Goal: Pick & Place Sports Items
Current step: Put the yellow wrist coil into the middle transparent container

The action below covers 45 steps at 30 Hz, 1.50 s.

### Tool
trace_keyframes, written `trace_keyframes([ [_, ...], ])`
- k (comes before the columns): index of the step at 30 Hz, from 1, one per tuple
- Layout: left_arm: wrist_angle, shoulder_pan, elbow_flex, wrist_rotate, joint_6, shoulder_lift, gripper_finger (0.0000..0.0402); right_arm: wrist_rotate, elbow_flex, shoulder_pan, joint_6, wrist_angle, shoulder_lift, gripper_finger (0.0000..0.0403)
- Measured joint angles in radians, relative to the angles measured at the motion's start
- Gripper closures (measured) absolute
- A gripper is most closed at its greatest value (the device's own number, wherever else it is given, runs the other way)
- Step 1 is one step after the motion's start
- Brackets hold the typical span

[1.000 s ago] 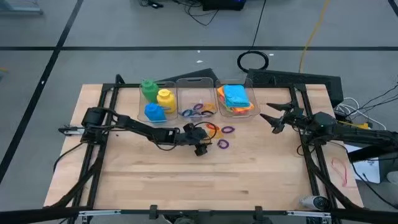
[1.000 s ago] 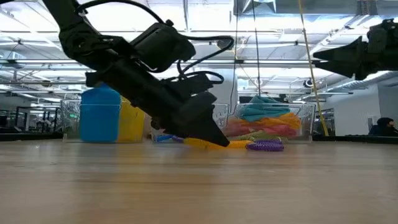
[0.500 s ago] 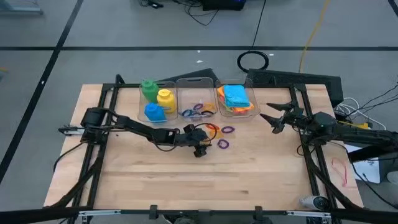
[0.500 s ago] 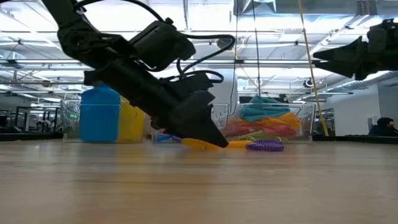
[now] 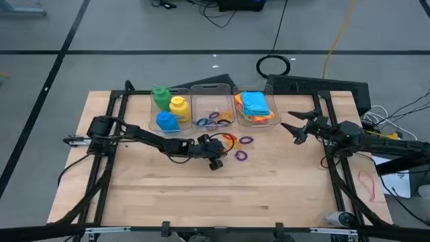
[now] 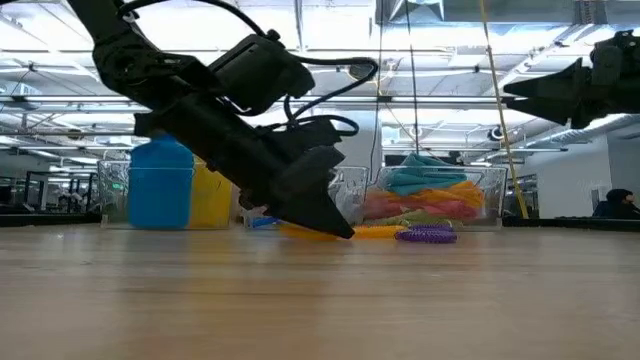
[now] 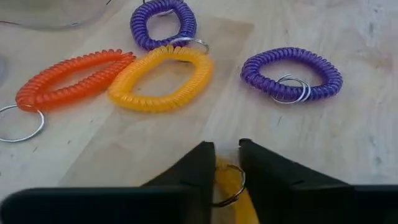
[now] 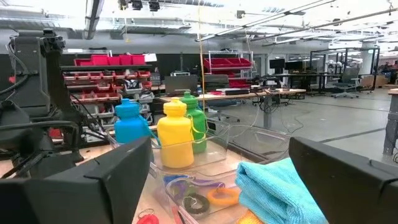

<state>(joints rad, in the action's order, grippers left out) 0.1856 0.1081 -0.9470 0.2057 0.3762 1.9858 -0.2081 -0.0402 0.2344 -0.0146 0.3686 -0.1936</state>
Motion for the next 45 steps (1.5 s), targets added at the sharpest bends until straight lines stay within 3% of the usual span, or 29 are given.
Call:
trace_keyframes([
  [5,0.006,-0.005,0.000,-0.001,-0.001,0.000,0.0397,0.000,0.000,0.000,0.000,0.000,0.000,0.0112],
  [12,0.131,-0.019,0.004,-0.123,-0.006,0.003,0.0394,0.000,0.000,0.000,0.000,-0.001,0.000,0.0112],
  [18,0.222,-0.019,0.006,-0.126,-0.059,-0.062,0.0396,0.000,-0.001,0.000,0.000,0.000,0.000,0.0112],
  [24,0.228,-0.020,0.005,-0.012,-0.155,-0.198,0.0397,0.000,-0.001,0.000,0.000,0.000,0.000,0.0112],
  [34,0.236,-0.068,0.003,0.362,-0.368,-0.397,0.0394,0.000,-0.001,0.000,0.000,0.000,0.000,0.0112],
  [39,0.235,-0.156,0.003,0.398,-0.346,-0.408,0.0400,0.000,-0.001,0.000,0.000,0.000,0.000,0.0112],
  [45,0.213,-0.267,0.001,0.398,-0.171,-0.368,0.0385,0.000,0.000,0.000,0.000,0.000,0.000,0.0112],
])
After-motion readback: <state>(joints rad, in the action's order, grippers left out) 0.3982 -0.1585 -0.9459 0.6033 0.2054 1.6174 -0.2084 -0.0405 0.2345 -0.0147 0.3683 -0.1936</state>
